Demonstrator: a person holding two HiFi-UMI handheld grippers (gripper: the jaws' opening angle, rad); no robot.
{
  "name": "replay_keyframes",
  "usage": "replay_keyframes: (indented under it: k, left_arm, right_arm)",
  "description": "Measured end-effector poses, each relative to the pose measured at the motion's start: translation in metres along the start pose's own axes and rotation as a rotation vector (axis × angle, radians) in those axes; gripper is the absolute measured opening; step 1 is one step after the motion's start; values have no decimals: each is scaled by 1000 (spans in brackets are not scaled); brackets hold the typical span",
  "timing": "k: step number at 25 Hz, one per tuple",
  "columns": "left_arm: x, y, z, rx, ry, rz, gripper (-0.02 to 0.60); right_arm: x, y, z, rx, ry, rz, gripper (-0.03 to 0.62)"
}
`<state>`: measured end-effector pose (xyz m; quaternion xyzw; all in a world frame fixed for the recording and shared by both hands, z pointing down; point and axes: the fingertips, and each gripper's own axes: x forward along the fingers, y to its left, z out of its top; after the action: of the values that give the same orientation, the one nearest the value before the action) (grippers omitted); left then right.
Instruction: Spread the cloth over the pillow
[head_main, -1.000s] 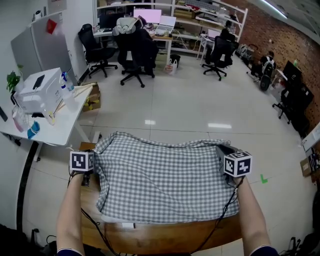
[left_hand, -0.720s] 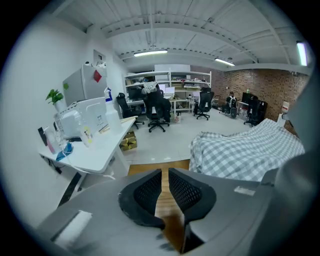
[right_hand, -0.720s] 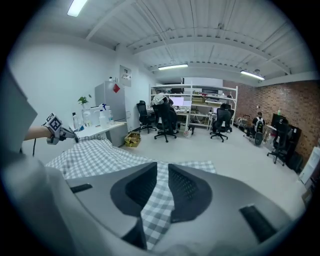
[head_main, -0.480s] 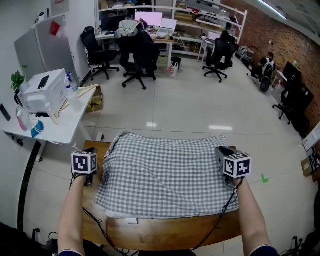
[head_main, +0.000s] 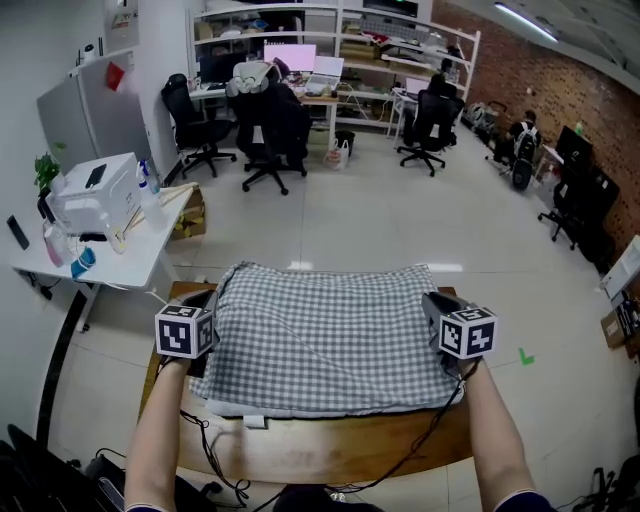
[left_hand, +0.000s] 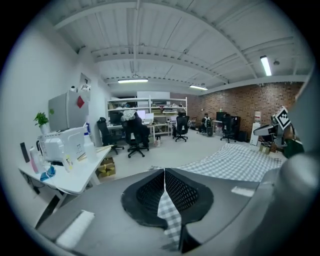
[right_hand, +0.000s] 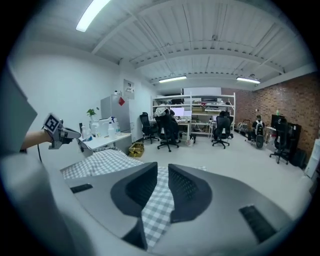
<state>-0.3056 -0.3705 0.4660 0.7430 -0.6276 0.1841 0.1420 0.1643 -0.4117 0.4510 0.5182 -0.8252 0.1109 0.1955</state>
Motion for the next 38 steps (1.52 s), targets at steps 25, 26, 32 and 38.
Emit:
replay_keyframes:
  k: [25,26,32,38]
  left_arm:
    - [-140,-265,8,-57,-245,-253,5]
    - [-145,-271,8,-57,-253,-258,5]
    - [-160,-294,3,-64,-276,-293,5]
    - [-161,-303,0,-62,-278,-314,5]
  right_arm:
    - [-176,145,1,19,-329,178,14]
    - [-178,148,-2,21,-325,187,14]
    - [-184,168,-15,37,-323,223,12]
    - [-184,177,-16,45,-334,243,14]
